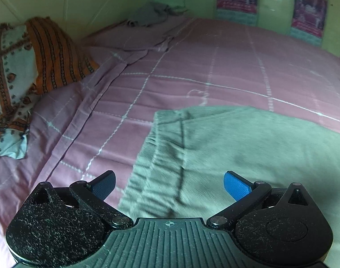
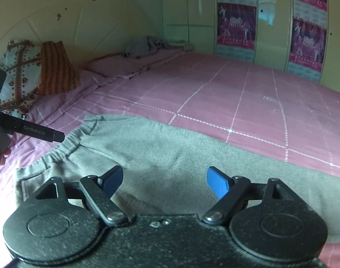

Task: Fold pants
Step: 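Lower the left gripper onto the sweatpants waistband corner and close it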

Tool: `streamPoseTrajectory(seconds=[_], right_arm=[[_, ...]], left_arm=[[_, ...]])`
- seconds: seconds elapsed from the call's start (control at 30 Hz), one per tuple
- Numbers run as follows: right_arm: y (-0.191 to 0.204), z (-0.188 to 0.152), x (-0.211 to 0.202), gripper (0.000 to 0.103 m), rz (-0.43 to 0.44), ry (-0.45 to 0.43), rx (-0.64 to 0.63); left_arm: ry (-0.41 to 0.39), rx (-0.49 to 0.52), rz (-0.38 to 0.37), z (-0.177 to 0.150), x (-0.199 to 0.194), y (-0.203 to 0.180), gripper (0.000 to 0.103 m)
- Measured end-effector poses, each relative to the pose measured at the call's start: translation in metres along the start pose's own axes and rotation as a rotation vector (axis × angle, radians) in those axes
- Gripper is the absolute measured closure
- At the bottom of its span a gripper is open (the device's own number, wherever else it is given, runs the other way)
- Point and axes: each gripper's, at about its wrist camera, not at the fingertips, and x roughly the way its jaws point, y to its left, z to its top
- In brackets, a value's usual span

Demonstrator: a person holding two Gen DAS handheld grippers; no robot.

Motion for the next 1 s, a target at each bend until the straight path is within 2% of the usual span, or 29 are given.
streamPoseTrajectory(seconds=[0.1, 0.3, 0.4, 0.57, 0.63, 0.7, 0.73, 0.8, 0.87, 0.93, 1.0], right_arm=[[-0.004, 0.002, 0.016, 0.020, 0.002, 0.013, -0.008], [-0.012, 0.000, 0.051, 0.019, 0.017, 0.052, -0.030], [-0.016, 0.002, 0.068, 0.019, 0.023, 0.063, -0.037], [-0.020, 0.008, 0.089, 0.019, 0.037, 0.061, -0.057], [-0.022, 0.013, 0.099, 0.019, 0.047, 0.059, -0.071], [-0.025, 0.020, 0.108, 0.019, 0.055, 0.057, -0.088], [-0.026, 0.024, 0.115, 0.019, 0.059, 0.058, -0.096], [-0.032, 0.034, 0.128, 0.020, 0.068, 0.061, -0.101], [-0.038, 0.043, 0.143, 0.027, 0.079, 0.076, -0.096], [-0.043, 0.054, 0.159, 0.040, 0.073, 0.101, -0.096], [-0.049, 0.065, 0.172, 0.048, 0.061, 0.115, -0.083]], left_arm=[[0.000, -0.004, 0.019, 0.013, 0.030, 0.009, 0.000], [0.070, -0.015, 0.020, 0.032, 0.093, 0.022, 0.000], [0.094, -0.007, -0.005, 0.034, 0.121, 0.024, 0.000], [0.096, -0.065, -0.125, 0.037, 0.152, 0.033, 0.000], [0.081, -0.071, -0.148, 0.037, 0.157, 0.032, 0.001], [0.057, -0.042, -0.175, 0.036, 0.158, 0.025, 0.017], [0.042, -0.036, -0.206, 0.037, 0.154, 0.023, 0.040], [0.037, -0.009, -0.199, 0.039, 0.148, 0.016, 0.047], [0.030, 0.000, -0.214, 0.039, 0.143, 0.015, 0.058], [0.002, -0.007, -0.224, 0.040, 0.134, 0.014, 0.063], [-0.044, 0.015, -0.203, 0.039, 0.121, 0.011, 0.080]])
